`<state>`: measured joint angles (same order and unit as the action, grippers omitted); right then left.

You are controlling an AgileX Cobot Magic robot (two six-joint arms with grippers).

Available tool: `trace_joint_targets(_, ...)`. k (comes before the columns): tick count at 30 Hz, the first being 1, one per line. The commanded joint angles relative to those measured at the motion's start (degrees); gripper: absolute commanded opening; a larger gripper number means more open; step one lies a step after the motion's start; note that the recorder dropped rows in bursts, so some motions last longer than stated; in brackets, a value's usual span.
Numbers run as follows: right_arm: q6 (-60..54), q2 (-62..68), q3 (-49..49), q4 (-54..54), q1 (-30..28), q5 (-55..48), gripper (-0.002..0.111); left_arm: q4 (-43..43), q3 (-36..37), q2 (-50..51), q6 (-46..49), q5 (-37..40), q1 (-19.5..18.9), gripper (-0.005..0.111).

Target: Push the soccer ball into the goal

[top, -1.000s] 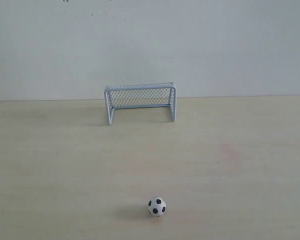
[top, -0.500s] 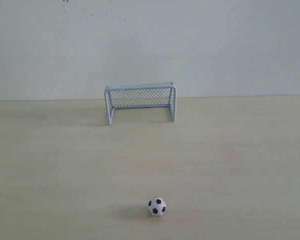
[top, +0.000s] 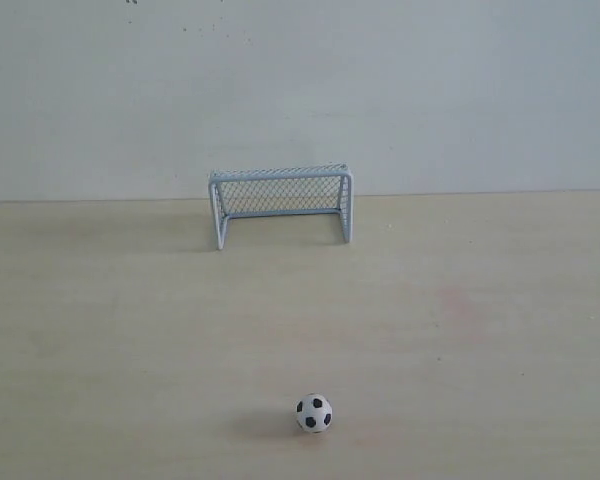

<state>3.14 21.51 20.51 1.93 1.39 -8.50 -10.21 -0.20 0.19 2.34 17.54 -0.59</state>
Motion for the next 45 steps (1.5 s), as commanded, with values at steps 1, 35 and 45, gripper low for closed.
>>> trace_joint_targets(1,1.0,14.8,5.3,-0.2,-0.2,-7.2,0.000,0.2,0.2,-0.2,0.3,-0.2,-0.2,0.004)
trace_joint_targets(35,-14.0,59.8,41.1,1.2,7.2,-28.7,0.000,0.2,0.2,-0.2,0.3,-0.2,-0.2,0.004)
trace_joint_targets(45,-36.0,75.0,47.8,-10.2,20.8,-36.5,0.000,0.2,0.2,-0.2,0.3,-0.2,-0.2,0.004)
